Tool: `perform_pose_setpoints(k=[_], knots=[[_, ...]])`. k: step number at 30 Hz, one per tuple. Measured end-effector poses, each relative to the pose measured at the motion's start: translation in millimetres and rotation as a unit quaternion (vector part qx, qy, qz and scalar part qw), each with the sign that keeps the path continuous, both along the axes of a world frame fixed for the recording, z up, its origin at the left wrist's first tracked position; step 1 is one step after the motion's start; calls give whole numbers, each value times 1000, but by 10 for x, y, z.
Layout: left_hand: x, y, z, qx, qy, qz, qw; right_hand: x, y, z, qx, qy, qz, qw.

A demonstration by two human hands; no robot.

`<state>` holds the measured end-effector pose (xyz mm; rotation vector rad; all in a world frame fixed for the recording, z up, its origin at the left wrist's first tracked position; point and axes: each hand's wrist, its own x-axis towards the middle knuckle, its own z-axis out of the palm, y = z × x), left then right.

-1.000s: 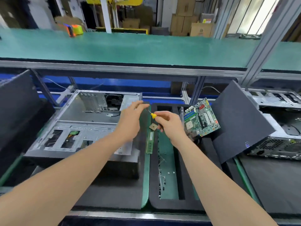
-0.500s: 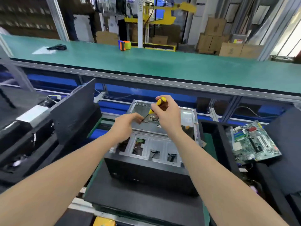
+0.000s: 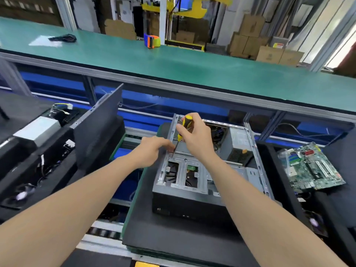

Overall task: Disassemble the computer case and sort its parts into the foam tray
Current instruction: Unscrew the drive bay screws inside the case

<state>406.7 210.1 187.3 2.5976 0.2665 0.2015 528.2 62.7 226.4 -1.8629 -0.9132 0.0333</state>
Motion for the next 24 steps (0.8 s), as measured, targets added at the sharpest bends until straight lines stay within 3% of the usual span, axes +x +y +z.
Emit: perform_pose_setpoints(k=[13, 20, 24], knots=[[55, 69, -85, 18, -10, -13, 1000, -40, 17, -57, -1, 9, -6, 1000], [73, 95, -156, -8, -3, 6, 1000, -37, -6, 27, -57, -44, 65, 995], [229, 126, -154, -29, -22, 2, 999, -70, 70, 64, -24, 29, 94, 995]])
